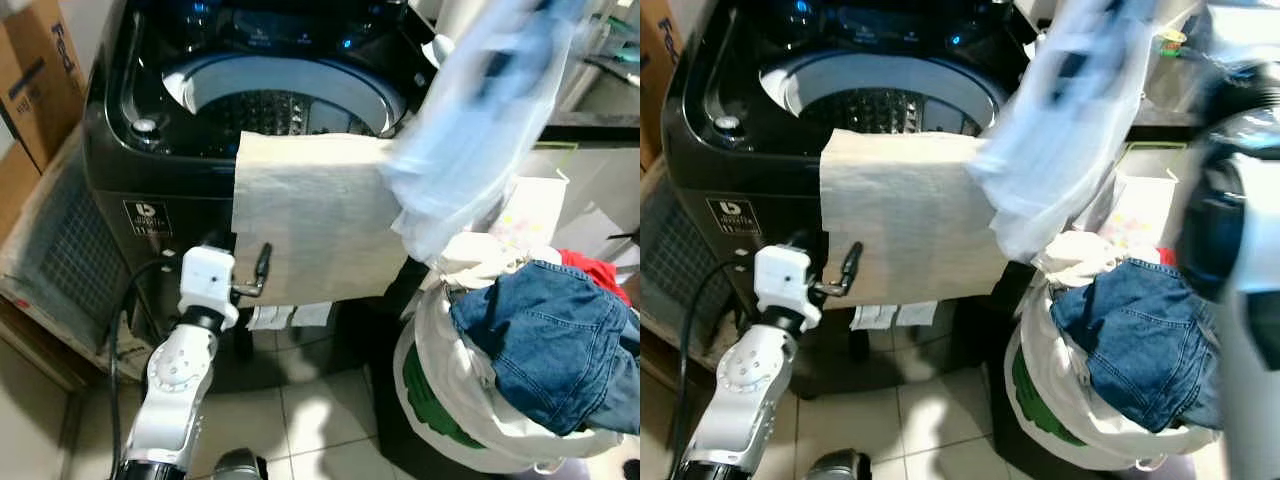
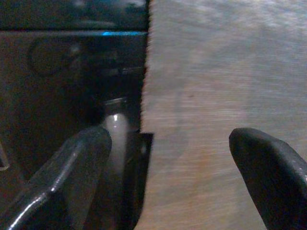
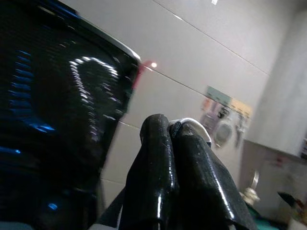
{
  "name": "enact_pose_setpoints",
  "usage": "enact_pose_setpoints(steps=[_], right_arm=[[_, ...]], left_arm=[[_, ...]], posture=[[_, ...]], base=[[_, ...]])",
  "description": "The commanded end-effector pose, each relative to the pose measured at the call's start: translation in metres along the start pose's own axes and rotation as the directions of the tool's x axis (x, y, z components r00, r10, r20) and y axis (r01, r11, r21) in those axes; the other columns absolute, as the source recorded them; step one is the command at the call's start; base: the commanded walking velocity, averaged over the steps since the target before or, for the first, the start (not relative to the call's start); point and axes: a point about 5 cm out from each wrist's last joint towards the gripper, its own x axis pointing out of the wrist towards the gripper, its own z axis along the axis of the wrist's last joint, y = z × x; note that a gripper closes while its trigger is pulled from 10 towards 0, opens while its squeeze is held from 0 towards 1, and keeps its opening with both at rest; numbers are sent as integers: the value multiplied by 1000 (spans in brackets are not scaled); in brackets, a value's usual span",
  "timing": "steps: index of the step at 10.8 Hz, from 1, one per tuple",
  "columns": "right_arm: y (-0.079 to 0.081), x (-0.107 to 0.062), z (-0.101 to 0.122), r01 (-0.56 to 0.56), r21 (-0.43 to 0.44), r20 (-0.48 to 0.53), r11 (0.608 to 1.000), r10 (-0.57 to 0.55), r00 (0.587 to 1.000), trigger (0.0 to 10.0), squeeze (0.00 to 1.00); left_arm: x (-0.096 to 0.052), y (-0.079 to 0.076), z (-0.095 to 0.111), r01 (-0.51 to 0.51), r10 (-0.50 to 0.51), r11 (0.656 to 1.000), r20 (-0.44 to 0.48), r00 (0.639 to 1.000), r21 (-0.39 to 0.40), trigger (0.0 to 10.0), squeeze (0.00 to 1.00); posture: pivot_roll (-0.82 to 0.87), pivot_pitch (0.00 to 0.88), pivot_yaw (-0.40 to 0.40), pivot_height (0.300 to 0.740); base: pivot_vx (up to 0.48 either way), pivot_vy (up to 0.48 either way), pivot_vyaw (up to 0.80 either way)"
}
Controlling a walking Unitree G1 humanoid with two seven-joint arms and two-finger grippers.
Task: Clothes washing
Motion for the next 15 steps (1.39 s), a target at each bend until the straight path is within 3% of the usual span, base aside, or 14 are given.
enact_pose_setpoints(steps=[1, 3, 4, 5, 7, 8, 9, 10, 11, 12, 14, 15], right_arm=[[-5, 4, 17, 20, -15, 26, 1000, -19, 999, 0, 0], [0, 2, -3, 58, -54, -85, 997, -62, 994, 0, 0], [-3, -3, -21, 110, -8, -166, 994, -110, 980, 0, 0], [-7, -15, -52, 193, 74, -290, 978, -164, 943, 0, 0], [-13, -47, -113, 383, 191, -515, 904, -240, 823, 0, 0], [-13, -56, -127, 413, 173, -553, 894, -259, 792, 0, 0], [-12, -55, -125, 394, 152, -538, 907, -258, 802, 0, 0], [-5, -32, -89, 270, 55, -388, 961, -228, 893, 0, 0], [1, -7, -33, 179, 49, -179, 983, -168, 969, 0, 0], [2, 3, -2, 140, 105, -83, 985, -131, 988, 0, 0], [6, 11, 35, 65, 137, 38, 988, -71, 997, 0, 0], [-14, 13, 61, 134, 161, 87, 978, -150, 985, 0, 0]], left_arm=[[-2, -1, 2, -6, 6, 1000, 11, 1000, 10, 10000, 0], [-5, 1, 1, -25, 25, 1000, 3, 1000, 17, 10000, 0], [-6, 2, 1, -26, 26, 999, 4, 1000, 20, 10000, 0], [-8, 3, 2, -28, 28, 999, 2, 1000, 25, 10000, 0], [-13, 5, 2, -35, 36, 999, -9, 999, 37, 10000, 0], [-16, 6, 2, -39, 40, 998, -13, 999, 42, 10000, 0], [-17, 6, 2, -43, 43, 998, -14, 999, 43, 10000, 0], [-19, 7, 3, -52, 53, 998, -13, 999, 44, 10000, 0], [-20, 8, 3, -64, 65, 997, -15, 998, 40, 10000, 0], [-19, 5, 2, -59, 60, 998, -18, 998, 35, 10000, 0], [-16, 2, 2, -56, 56, 998, -17, 998, 27, 10000, 0], [-14, 0, 1, -51, 52, 998, -18, 998, 23, 10000, 0]], posture=[[228, 0, -161, 740], [244, 0, -170, 740], [253, 0, -173, 740], [259, 0, -175, 740], [289, 0, -185, 740], [302, 0, -192, 740], [305, 0, -194, 740], [309, 0, -203, 740], [294, 0, -203, 740], [280, 0, -201, 740], [263, 0, -196, 740], [256, 0, -192, 740]], base=[[0, 0, 0], [0, 0, 0], [0, 0, 0], [0, 0, 0], [0, 0, 0], [0, 0, 0], [0, 0, 0], [0, 0, 0], [0, 0, 0], [0, 0, 0], [0, 0, 0], [0, 0, 0]])
